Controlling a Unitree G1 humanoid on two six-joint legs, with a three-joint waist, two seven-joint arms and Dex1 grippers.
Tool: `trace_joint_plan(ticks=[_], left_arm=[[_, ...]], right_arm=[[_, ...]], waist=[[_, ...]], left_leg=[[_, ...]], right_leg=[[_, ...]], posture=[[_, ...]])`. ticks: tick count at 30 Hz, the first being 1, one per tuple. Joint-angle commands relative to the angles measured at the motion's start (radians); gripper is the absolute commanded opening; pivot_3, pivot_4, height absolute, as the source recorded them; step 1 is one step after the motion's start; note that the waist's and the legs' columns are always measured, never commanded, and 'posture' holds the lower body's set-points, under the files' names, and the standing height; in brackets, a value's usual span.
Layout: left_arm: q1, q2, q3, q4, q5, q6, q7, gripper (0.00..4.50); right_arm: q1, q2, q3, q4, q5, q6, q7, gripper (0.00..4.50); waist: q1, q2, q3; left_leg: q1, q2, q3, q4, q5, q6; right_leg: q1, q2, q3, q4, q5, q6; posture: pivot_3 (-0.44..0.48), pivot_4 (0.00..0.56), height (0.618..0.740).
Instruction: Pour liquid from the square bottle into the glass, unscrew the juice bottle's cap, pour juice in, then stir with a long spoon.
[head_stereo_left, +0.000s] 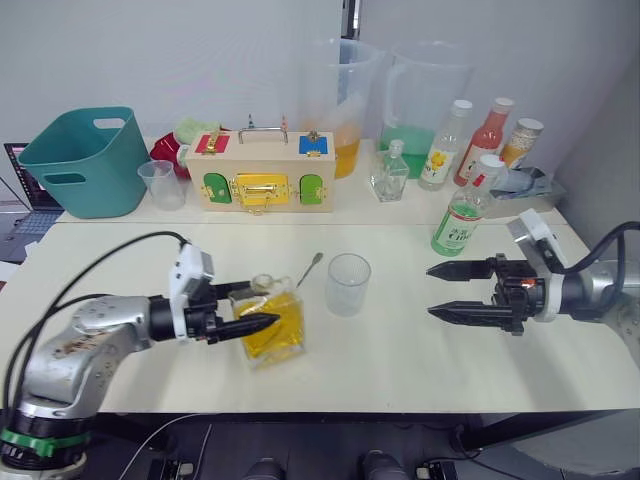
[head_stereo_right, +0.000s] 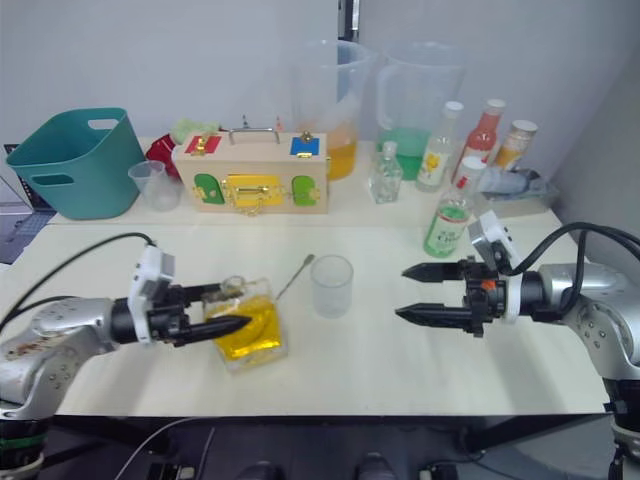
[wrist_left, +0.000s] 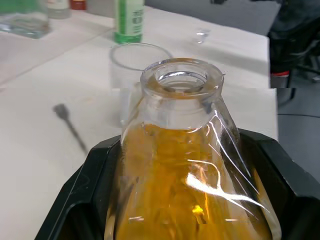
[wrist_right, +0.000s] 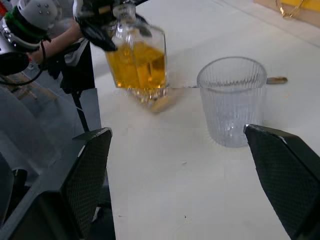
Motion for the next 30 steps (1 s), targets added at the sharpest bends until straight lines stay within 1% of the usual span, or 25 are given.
trace_joint_plan(ticks=[1,5,7,8,10,11,18,22,27,30], left_arm=[[-0.094,0.043,0.07,0.012,-0.049,-0.016,-0.014,2.8],[-0.189,0.054,0.052,0.092,-0.03,-0.023,-0.008,2.8],[-0.241,0.041,0.018,0.139,0.021,-0.064,0.011,2.8],[-0.269,0.028,-0.006,0.171,0.067,-0.11,0.025,2.8],[-0.301,0.012,-0.032,0.21,0.119,-0.165,0.035,2.8],[-0.337,-0.007,-0.06,0.252,0.171,-0.207,0.062,2.8],[-0.503,-0.125,-0.215,0.44,0.419,-0.414,0.18,2.8],[-0.581,-0.184,-0.275,0.529,0.489,-0.468,0.189,2.8],[-0.642,-0.232,-0.308,0.613,0.548,-0.534,0.198,2.8],[-0.693,-0.312,-0.338,0.669,0.6,-0.576,0.271,2.8]], right_arm=[[-0.022,0.007,-0.013,-0.003,-0.005,-0.017,0.017,4.48],[-0.005,0.018,-0.024,-0.023,-0.007,-0.021,0.009,4.48],[0.013,0.02,-0.041,-0.043,-0.001,-0.016,0.0,4.48],[0.028,0.02,-0.054,-0.057,0.003,-0.014,-0.01,4.48],[0.044,0.021,-0.07,-0.075,0.007,-0.012,-0.022,4.48],[0.066,0.019,-0.086,-0.095,0.013,-0.008,-0.033,4.48],[0.174,0.026,-0.177,-0.21,0.057,0.019,-0.109,4.48],[0.213,0.034,-0.217,-0.275,0.097,0.049,-0.168,4.48],[0.245,0.036,-0.248,-0.324,0.132,0.068,-0.226,4.48],[0.287,0.047,-0.271,-0.362,0.123,0.059,-0.284,4.48]], waist=[[0.002,0.0,0.0],[0.003,-0.001,0.001],[0.003,-0.001,0.001],[0.004,-0.001,0.001],[0.006,-0.001,0.001],[0.008,-0.001,0.001],[0.021,-0.002,0.001],[0.024,-0.002,0.001],[0.022,-0.002,0.001],[0.025,-0.003,0.001]], left_leg=[[0.0,0.0,0.0,0.0,0.0,0.0],[-0.001,0.0,0.0,0.0,0.0,0.0],[-0.001,0.0,0.0,0.0,0.0,0.0],[-0.001,0.0,0.0,0.0,0.0,0.0],[-0.001,0.0,-0.001,0.0,0.0,0.0],[-0.001,0.0,0.0,0.0,0.0,0.0],[-0.003,-0.001,-0.001,0.001,0.0,0.0],[-0.005,-0.001,-0.001,0.004,0.0,0.0],[-0.005,-0.001,-0.002,0.005,0.0,0.0],[-0.005,-0.001,-0.002,0.006,0.0,0.0]], right_leg=[[0.0,0.0,0.0,0.0,0.0,0.0],[0.0,0.0,-0.001,-0.001,0.0,0.0],[0.0,0.0,-0.001,0.0,0.0,0.0],[0.0,0.0,-0.001,0.0,0.0,0.0],[0.0,0.0,-0.001,0.001,0.0,0.0],[-0.001,0.0,-0.001,0.0,0.0,0.0],[-0.002,0.0,-0.001,0.001,0.001,0.0],[-0.002,0.0,-0.001,0.002,0.001,0.0],[-0.003,0.0,-0.001,0.003,0.001,0.0],[-0.002,0.0,-0.001,0.004,0.001,0.0]], posture=[[0.0,0.15,0.74],[0.0,0.15,0.74],[0.0,0.15,0.74],[0.0,0.15,0.74],[0.0,0.15,0.74],[0.0,0.15,0.74],[0.0,0.15,0.74],[0.0,0.15,0.74],[0.0,0.15,0.74],[0.0,0.15,0.74]])
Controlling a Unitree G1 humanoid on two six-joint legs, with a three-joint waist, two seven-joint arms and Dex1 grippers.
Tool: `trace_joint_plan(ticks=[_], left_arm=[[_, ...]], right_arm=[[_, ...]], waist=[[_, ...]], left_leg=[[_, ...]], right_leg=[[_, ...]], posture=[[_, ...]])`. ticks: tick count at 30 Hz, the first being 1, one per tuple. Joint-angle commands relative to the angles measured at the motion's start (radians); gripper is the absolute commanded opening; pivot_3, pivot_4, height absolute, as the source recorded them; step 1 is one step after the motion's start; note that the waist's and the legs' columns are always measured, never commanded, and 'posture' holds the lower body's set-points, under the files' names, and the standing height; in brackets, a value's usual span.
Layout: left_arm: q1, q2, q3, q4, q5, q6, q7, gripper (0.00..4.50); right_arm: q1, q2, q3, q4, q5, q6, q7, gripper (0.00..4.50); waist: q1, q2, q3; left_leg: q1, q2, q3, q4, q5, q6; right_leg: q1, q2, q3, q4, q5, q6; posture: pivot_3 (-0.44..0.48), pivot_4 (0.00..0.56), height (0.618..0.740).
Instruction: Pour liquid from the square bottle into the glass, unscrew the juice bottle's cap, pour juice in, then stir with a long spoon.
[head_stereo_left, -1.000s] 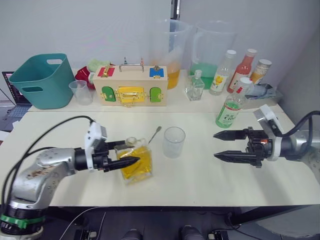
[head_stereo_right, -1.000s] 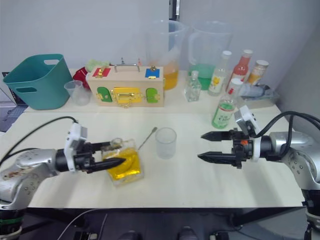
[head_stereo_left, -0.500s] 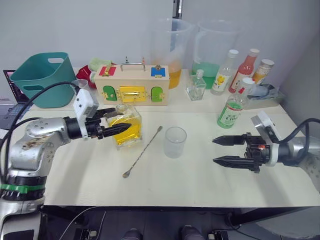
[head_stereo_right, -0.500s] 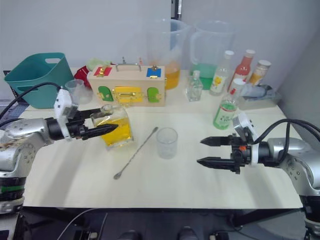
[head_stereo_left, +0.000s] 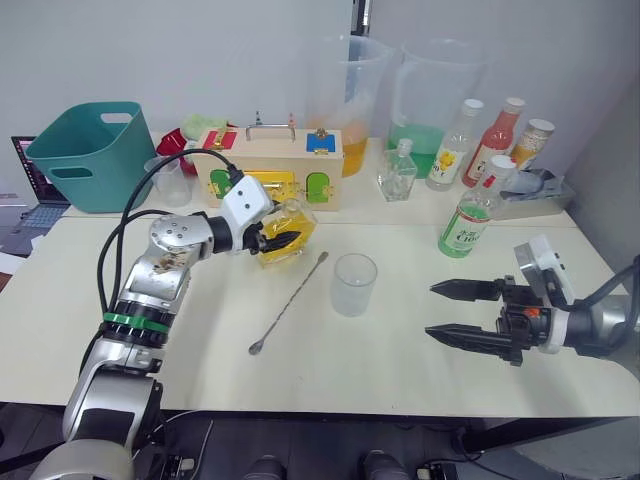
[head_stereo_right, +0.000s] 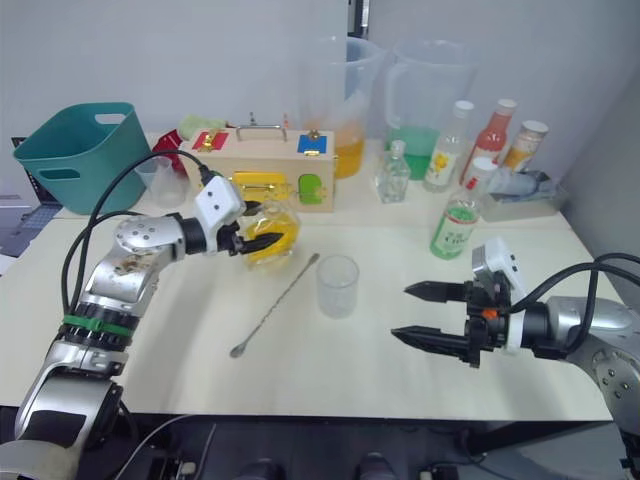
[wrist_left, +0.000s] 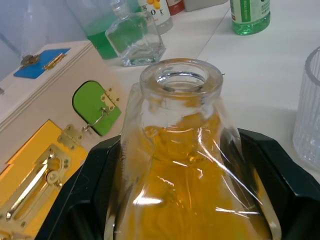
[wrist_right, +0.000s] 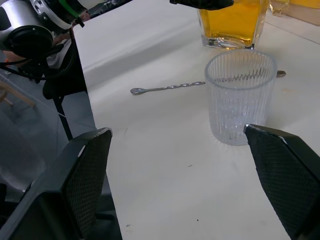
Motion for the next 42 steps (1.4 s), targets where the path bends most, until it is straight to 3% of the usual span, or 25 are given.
trace_joint_plan(ticks=[1,8,12,20,42], left_arm=[[-0.086,-0.057,0.012,-0.011,0.041,-0.107,0.086,2.8],[-0.122,-0.118,-0.009,0.077,0.116,-0.246,0.136,2.8],[-0.118,-0.14,-0.025,0.15,0.19,-0.443,0.21,2.8],[-0.104,-0.16,-0.044,0.223,0.3,-0.624,0.347,2.8],[-0.018,-0.17,-0.082,0.141,0.42,-0.762,0.442,2.8]], right_arm=[[0.035,0.011,-0.051,-0.06,0.011,-0.006,-0.052,4.48],[0.074,0.016,-0.083,-0.097,0.028,-0.004,-0.111,4.48],[0.083,0.021,-0.081,-0.108,0.035,-0.003,-0.134,4.48],[0.089,0.02,-0.082,-0.136,0.06,-0.001,-0.169,4.48],[0.104,0.01,-0.085,-0.145,0.092,-0.003,-0.212,4.48]], waist=[[0.001,0.0,0.0],[-0.001,0.0,0.0],[-0.002,0.0,0.0],[0.002,0.0,0.0],[0.002,0.0,0.0]], left_leg=[[0.0,0.0,0.0,0.001,0.0,0.0],[-0.001,0.0,0.0,0.002,0.0,0.0],[-0.001,0.0,0.0,0.002,0.0,0.0],[-0.001,-0.001,0.0,0.003,0.0,0.0],[-0.001,-0.001,0.0,0.004,0.0,0.0]], right_leg=[[0.0,0.0,0.0,0.0,0.0,0.0],[0.0,0.0,0.0,0.0,0.0,0.001],[0.0,0.0,0.0,0.0,0.0,0.001],[0.0,-0.001,0.0,0.001,0.001,0.001],[0.0,-0.001,0.0,0.001,0.001,0.001]], posture=[[0.0,0.15,0.74],[0.0,0.15,0.74],[0.0,0.15,0.74],[0.0,0.15,0.74],[0.0,0.15,0.74]])
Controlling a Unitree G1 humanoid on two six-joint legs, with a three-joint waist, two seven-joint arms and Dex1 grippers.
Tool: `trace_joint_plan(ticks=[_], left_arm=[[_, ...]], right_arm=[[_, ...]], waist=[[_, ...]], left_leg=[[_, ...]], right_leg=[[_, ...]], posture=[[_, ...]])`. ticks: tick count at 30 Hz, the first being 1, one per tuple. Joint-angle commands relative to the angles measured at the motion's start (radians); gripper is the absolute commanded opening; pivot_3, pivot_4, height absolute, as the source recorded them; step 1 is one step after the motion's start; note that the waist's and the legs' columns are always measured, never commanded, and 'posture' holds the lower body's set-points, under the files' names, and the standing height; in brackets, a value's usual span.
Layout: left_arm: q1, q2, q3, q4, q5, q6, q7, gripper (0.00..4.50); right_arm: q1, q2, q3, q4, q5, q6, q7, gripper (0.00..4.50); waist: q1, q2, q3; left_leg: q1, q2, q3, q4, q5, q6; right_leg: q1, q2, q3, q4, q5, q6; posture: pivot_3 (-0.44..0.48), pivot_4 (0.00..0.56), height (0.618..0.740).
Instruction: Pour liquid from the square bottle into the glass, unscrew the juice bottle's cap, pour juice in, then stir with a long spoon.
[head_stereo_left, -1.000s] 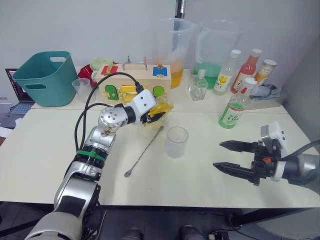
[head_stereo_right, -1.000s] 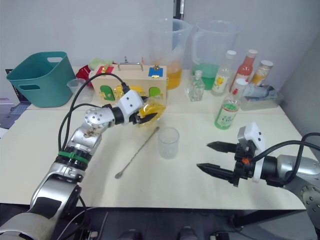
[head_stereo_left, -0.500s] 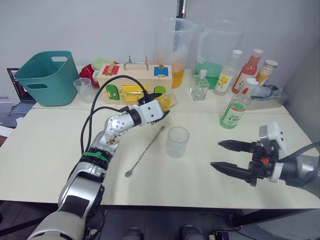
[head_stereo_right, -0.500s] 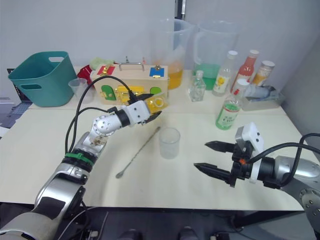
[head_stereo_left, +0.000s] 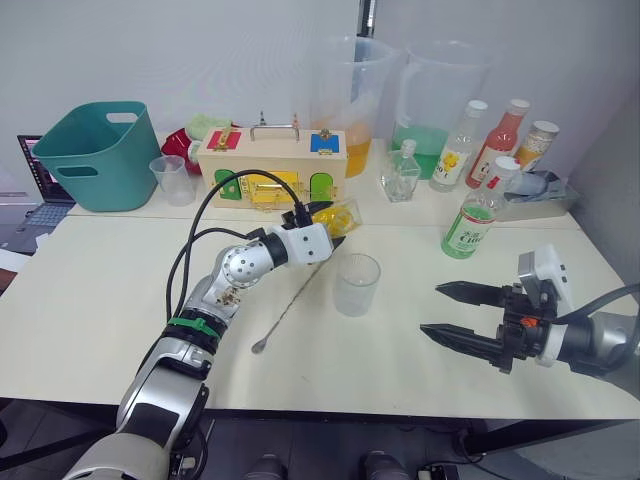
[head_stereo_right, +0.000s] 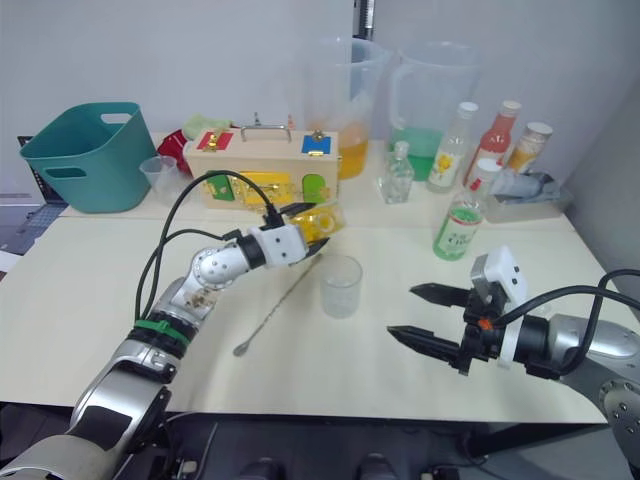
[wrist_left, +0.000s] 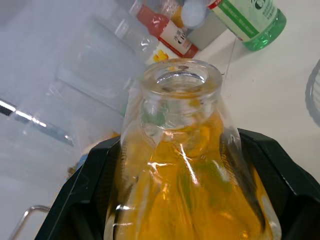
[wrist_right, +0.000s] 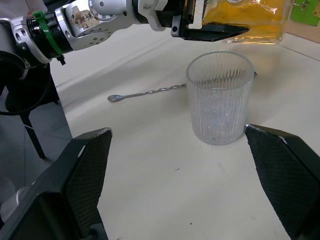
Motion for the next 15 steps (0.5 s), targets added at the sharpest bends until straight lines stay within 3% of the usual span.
trace_joint_plan(ticks=[1,15], left_arm=[[-0.032,0.006,0.019,-0.083,0.015,-0.083,0.077,2.8],[-0.058,0.027,-0.022,-0.038,0.164,-0.171,0.202,2.8]], right_arm=[[-0.001,-0.014,-0.031,-0.027,0.015,-0.003,-0.008,4.48],[0.003,-0.02,-0.033,-0.025,0.015,-0.001,-0.034,4.48]], waist=[[0.0,0.0,0.0],[-0.001,0.0,0.0]], left_leg=[[0.0,0.0,0.0,0.0,0.0,0.0],[0.0,0.0,0.0,0.001,0.0,0.0]], right_leg=[[0.0,0.0,0.0,0.0,0.0,0.0],[0.0,0.0,0.0,0.001,0.0,0.0]], posture=[[0.0,0.15,0.74],[0.0,0.15,0.74]])
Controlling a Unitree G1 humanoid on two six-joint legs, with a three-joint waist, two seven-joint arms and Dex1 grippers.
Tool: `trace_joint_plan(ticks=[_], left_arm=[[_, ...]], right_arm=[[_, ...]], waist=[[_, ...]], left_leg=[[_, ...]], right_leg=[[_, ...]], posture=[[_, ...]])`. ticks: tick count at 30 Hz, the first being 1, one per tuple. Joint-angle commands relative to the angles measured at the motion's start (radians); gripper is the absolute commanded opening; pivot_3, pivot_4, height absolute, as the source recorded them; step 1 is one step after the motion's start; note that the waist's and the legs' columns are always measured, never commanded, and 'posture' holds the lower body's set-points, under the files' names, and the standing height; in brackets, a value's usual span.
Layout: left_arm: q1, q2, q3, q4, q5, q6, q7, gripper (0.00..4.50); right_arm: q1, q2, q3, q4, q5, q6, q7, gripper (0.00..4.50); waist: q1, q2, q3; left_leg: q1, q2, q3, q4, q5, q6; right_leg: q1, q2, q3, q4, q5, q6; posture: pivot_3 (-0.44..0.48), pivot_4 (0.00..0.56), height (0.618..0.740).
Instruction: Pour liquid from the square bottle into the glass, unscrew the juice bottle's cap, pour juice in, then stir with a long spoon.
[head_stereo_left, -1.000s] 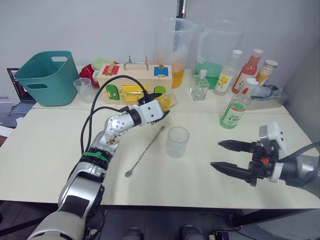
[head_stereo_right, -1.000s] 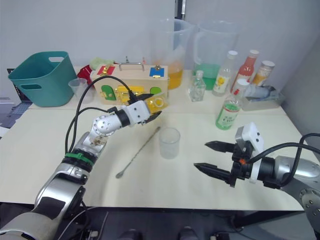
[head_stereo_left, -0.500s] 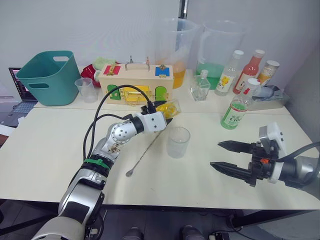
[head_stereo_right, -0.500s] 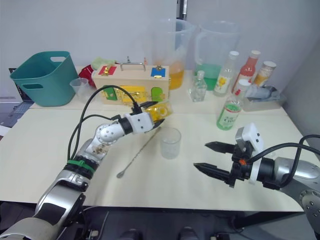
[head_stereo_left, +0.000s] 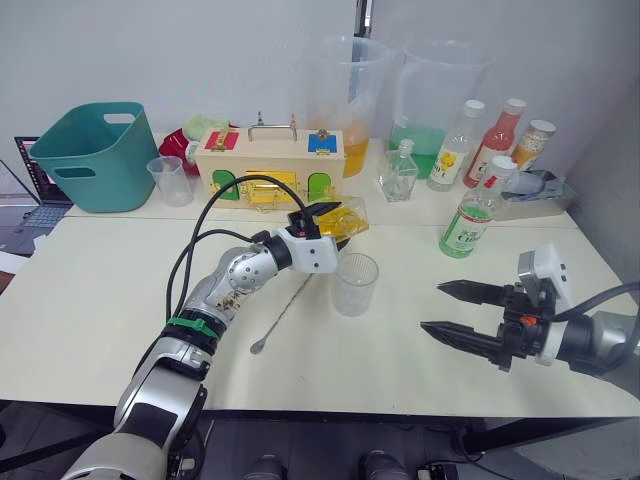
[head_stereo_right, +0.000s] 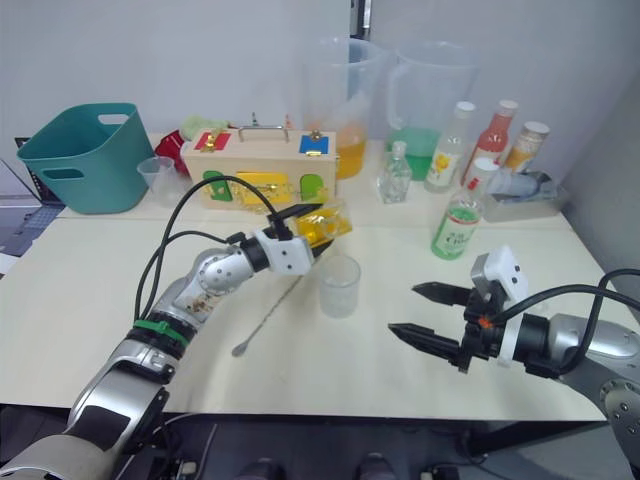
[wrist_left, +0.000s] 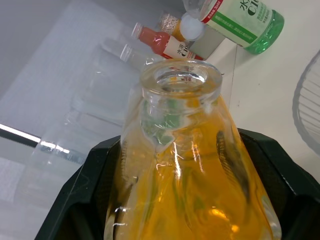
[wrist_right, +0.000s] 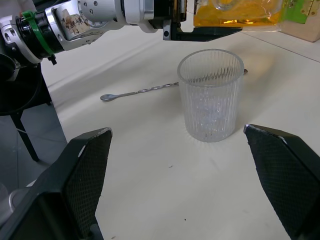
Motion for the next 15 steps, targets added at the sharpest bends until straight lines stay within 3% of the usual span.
trace_joint_plan(ticks=[1,15], left_arm=[[-0.06,0.009,0.008,-0.045,0.027,-0.067,0.082,2.8],[-0.097,0.056,-0.048,0.007,0.207,-0.136,0.283,2.8]], right_arm=[[0.001,-0.015,-0.034,-0.026,0.014,-0.001,-0.002,4.48],[0.004,-0.008,-0.028,-0.025,-0.002,-0.01,-0.026,4.48]], waist=[[0.0,0.0,0.0],[0.0,0.0,0.0]], left_leg=[[0.0,0.0,0.0,0.0,0.0,0.0],[-0.001,0.0,0.0,0.003,0.0,0.0]], right_leg=[[0.0,0.0,0.0,0.0,0.0,0.0],[0.0,0.0,0.0,0.0,0.0,0.0]], posture=[[0.0,0.15,0.74],[0.0,0.15,0.74]])
